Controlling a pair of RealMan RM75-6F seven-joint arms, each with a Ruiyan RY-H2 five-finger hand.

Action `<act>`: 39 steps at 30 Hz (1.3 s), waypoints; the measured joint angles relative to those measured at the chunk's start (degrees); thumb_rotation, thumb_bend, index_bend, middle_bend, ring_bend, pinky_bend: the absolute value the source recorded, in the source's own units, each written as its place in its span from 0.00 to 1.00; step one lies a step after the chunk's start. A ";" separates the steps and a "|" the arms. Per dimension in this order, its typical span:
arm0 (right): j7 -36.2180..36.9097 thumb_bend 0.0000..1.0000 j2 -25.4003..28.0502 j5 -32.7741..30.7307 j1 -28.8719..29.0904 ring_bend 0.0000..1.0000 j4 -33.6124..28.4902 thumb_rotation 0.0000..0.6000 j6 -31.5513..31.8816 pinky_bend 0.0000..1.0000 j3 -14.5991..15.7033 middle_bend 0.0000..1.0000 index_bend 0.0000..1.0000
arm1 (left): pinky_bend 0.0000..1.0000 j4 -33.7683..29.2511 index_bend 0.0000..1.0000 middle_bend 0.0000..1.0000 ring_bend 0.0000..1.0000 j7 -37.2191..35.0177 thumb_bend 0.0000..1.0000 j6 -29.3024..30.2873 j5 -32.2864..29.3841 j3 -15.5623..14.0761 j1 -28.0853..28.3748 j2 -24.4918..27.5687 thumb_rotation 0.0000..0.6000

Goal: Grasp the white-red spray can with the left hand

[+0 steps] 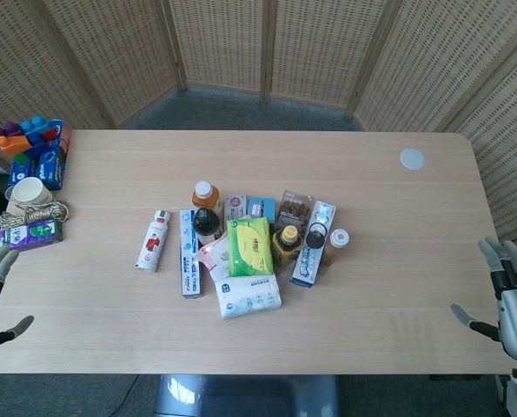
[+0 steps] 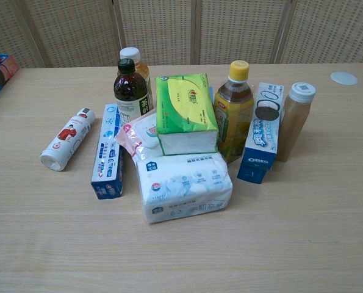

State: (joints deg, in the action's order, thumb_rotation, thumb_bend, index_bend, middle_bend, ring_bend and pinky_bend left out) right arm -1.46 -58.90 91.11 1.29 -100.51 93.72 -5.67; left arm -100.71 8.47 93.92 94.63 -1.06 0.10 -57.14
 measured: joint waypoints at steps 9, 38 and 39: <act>0.48 0.00 0.21 0.17 -0.08 0.00 -0.20 1.00 0.19 0.00 0.05 0.00 0.00 | 0.00 0.63 0.00 0.00 0.00 0.63 0.00 -2.48 -0.56 0.03 0.81 -0.26 1.00; 0.99 0.00 0.54 -0.21 -0.32 0.00 -0.53 1.00 0.42 0.00 -0.11 0.00 0.00 | 0.00 36.86 0.00 0.00 0.00 6.28 0.00 -27.96 16.48 -0.72 29.64 -11.10 1.00; 1.05 0.00 0.56 -0.21 -0.33 0.00 -0.53 1.00 0.40 0.00 -0.10 0.00 0.00 | 0.00 38.84 0.00 0.00 0.00 6.01 0.00 -28.63 17.34 -1.30 30.77 -12.47 1.00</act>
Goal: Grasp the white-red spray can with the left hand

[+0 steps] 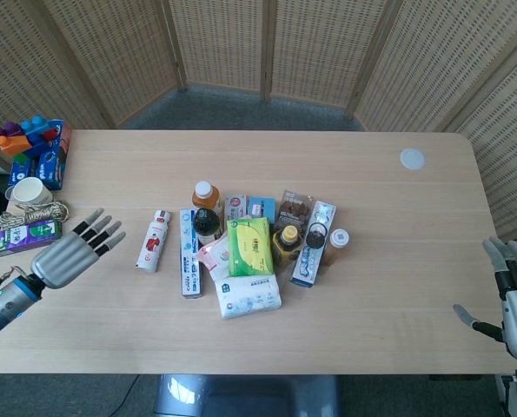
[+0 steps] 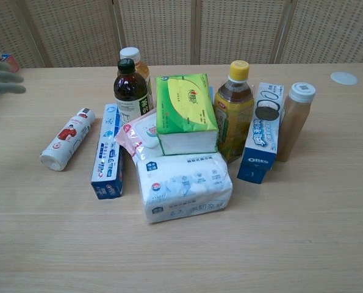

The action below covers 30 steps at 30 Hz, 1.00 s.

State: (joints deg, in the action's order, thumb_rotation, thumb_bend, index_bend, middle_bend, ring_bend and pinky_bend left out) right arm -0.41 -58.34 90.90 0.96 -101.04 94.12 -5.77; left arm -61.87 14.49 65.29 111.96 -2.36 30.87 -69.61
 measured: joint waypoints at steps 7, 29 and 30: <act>0.85 0.00 0.32 -0.27 -0.11 0.00 0.09 1.00 0.18 0.00 -0.17 0.00 0.00 | 0.00 8.31 0.00 0.00 0.00 0.13 0.00 -6.16 1.66 -2.21 5.58 -7.63 1.00; 4.16 0.00 1.57 -0.70 -0.63 0.00 0.50 1.00 0.71 0.00 -0.35 0.00 0.00 | 0.00 14.13 0.00 0.00 0.00 7.84 0.00 -16.26 -4.61 -2.53 13.35 -19.59 1.00; 4.21 0.00 1.62 -0.72 -0.63 0.00 0.53 1.00 0.68 0.00 -0.34 0.00 0.00 | 0.00 14.43 0.00 0.00 0.00 8.22 0.00 -16.50 -4.87 -2.64 13.48 -19.97 1.00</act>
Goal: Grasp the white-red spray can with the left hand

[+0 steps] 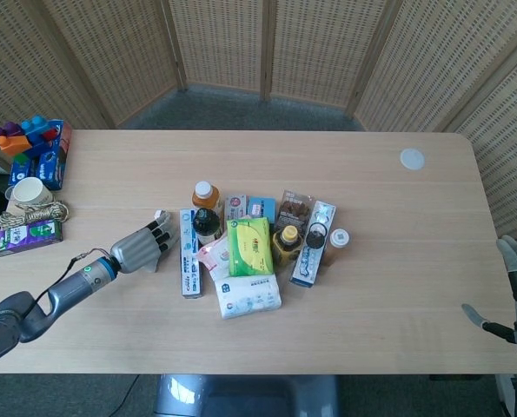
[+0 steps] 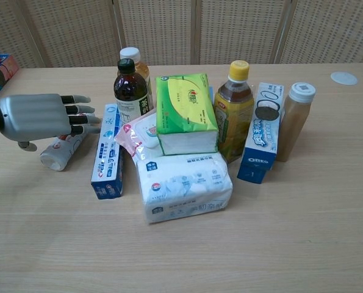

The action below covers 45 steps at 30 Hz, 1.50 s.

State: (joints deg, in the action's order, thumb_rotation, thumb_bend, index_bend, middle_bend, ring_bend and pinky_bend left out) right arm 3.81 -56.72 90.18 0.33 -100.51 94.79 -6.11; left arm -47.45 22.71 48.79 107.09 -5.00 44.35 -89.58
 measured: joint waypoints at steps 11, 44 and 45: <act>0.38 0.00 0.06 0.19 0.02 0.00 0.07 1.00 0.00 0.00 0.02 0.00 0.00 | 0.15 2.54 0.21 0.03 0.06 0.40 0.00 0.05 -1.63 -1.12 0.79 -3.19 1.00; 0.95 0.00 0.60 2.03 -0.49 0.00 -0.74 1.00 0.88 0.00 0.77 0.00 0.00 | 0.58 -18.96 0.71 0.61 0.60 4.53 0.02 18.53 -1.78 -0.15 -0.45 14.95 1.00; 0.89 0.00 0.57 2.12 -0.51 0.00 -0.79 1.00 0.91 0.00 0.81 0.00 0.00 | 0.58 -21.64 0.70 0.61 0.60 5.25 0.02 19.19 -1.99 0.33 -0.57 17.27 1.00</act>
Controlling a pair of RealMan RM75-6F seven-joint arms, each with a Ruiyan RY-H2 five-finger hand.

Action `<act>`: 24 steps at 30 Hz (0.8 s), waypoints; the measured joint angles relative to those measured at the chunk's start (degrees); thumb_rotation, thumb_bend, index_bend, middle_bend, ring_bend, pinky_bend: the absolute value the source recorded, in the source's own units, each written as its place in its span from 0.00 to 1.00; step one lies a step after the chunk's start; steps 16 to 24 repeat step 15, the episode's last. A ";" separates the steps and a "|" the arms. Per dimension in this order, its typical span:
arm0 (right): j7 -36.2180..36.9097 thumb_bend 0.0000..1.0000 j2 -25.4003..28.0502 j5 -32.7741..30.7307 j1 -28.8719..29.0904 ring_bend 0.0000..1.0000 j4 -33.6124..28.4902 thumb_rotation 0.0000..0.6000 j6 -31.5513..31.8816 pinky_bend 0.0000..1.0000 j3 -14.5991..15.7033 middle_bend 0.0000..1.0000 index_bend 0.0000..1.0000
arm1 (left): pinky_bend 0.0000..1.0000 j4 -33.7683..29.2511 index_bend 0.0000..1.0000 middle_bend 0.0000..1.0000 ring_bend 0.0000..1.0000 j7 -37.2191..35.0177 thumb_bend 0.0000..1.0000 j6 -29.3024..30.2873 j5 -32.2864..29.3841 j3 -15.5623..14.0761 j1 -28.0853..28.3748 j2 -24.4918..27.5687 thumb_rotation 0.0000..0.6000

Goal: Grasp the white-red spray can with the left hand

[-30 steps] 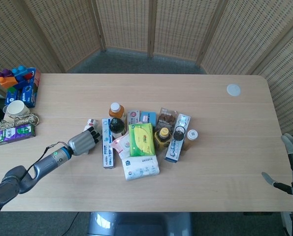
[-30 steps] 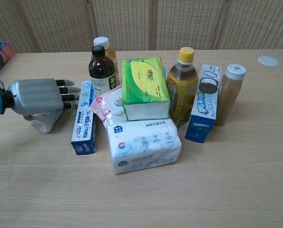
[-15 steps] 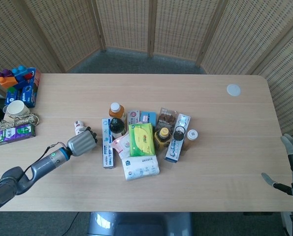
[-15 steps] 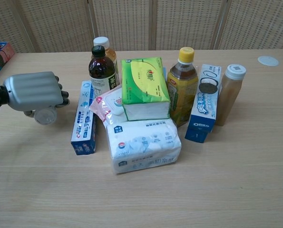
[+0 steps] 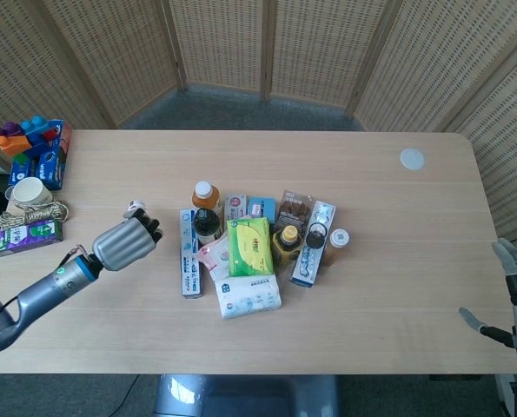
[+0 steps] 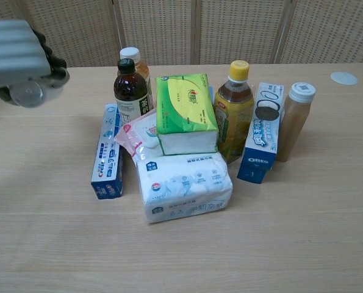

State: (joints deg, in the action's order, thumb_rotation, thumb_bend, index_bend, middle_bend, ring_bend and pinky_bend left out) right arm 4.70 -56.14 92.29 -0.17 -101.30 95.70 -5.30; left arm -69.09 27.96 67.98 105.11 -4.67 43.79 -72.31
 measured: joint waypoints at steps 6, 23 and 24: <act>-0.40 0.00 -0.04 0.59 -0.06 0.00 -0.25 1.00 0.14 0.00 0.22 0.00 0.00 | 0.58 -11.85 0.71 0.61 0.60 3.29 0.02 2.85 -1.01 2.73 -0.67 11.53 1.00; -0.56 0.00 -0.08 0.93 -0.21 0.00 -0.52 1.00 0.69 0.00 0.20 0.00 0.00 | 0.58 -23.03 0.71 0.59 0.60 6.57 0.02 3.84 -2.75 6.71 -1.82 21.52 1.00; -0.56 0.00 -0.08 0.93 -0.21 0.00 -0.52 1.00 0.69 0.00 0.20 0.00 0.00 | 0.58 -23.03 0.71 0.59 0.60 6.57 0.02 3.84 -2.75 6.71 -1.82 21.52 1.00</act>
